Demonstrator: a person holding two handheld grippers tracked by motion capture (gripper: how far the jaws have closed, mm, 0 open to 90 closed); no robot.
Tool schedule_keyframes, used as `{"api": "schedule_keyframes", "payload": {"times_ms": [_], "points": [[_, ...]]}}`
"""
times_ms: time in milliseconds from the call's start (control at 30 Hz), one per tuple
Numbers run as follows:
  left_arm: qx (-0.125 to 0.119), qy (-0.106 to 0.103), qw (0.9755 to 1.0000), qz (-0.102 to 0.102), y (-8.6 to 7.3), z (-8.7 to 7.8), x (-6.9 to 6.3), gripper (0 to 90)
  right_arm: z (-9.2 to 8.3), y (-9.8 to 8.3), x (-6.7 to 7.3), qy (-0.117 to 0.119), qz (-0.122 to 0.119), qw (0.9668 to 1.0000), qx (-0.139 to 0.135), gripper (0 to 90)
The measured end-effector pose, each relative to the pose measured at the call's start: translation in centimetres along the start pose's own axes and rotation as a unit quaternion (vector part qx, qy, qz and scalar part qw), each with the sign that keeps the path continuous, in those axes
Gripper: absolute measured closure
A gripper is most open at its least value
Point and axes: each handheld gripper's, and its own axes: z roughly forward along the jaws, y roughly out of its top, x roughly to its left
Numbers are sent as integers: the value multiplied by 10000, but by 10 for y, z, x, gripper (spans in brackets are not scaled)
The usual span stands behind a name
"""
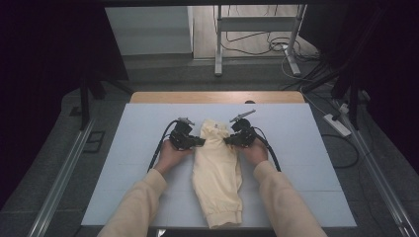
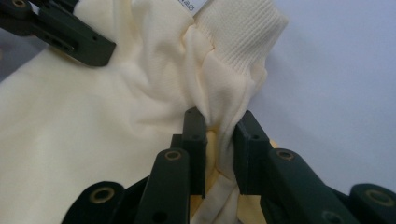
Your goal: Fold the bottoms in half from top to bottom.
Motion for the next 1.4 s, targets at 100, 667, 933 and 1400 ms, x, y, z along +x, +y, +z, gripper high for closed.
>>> {"api": "schedule_keyframes", "payload": {"times_ms": [100, 667, 933, 1400], "points": [[-125, 4, 9999, 68, 2, -5, -2, 826, -4, -1, 0, 0, 0, 10000, -68, 775], [-503, -63, 9983, 297, 13, -26, -14, 826, -34, 3, 5, -114, -138, 9982, -567, 779], [-551, -104, 9978, 346, 14, -29, -16, 827, -37, 4, 5, -99, -134, 9980, -611, 788], [-749, -57, 9956, 553, 48, -53, -28, 828, -72, 25, 5, -321, -287, 9944, -966, 796]]}}
